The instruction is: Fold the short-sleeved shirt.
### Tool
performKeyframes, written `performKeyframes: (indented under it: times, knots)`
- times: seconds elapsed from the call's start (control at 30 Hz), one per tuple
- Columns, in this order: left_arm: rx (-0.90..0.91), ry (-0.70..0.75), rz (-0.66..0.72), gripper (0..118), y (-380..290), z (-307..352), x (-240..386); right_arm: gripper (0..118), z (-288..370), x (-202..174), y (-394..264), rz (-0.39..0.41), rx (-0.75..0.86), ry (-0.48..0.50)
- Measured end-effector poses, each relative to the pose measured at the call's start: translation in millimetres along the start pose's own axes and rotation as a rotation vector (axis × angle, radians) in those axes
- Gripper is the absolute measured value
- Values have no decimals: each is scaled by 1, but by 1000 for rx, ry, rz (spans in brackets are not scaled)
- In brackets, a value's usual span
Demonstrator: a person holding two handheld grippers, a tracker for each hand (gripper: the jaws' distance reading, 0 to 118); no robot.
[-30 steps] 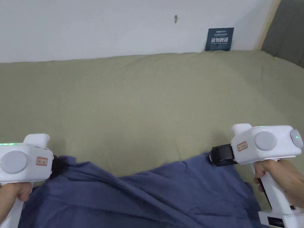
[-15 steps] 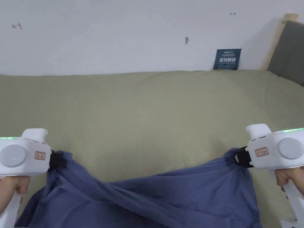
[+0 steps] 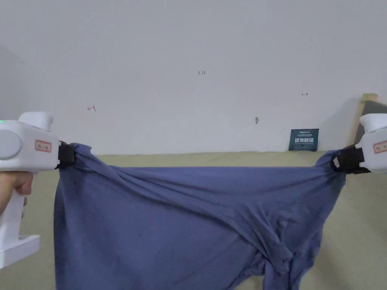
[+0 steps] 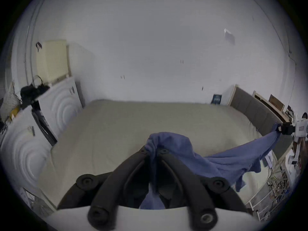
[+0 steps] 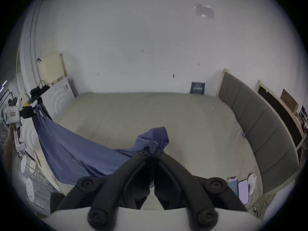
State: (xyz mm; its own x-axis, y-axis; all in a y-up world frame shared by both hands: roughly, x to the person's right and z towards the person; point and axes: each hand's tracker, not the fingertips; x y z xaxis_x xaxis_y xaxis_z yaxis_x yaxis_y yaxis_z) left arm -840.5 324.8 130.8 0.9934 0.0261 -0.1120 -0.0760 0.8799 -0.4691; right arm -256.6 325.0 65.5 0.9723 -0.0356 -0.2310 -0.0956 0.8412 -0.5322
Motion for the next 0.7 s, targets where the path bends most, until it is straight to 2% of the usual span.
performKeyframes:
  times: [0.27,0.43,0.7]
  knots:
    - [88,12,40,4,59,21,-1,4,21,-2,81,18,63,-39]
    - [124,42,17,4,85,-1,9,4,4,-2,122,43,111,-83]
    - [150,66,34,4,134,-64,26,4,-51,7,180,27,151,-133]
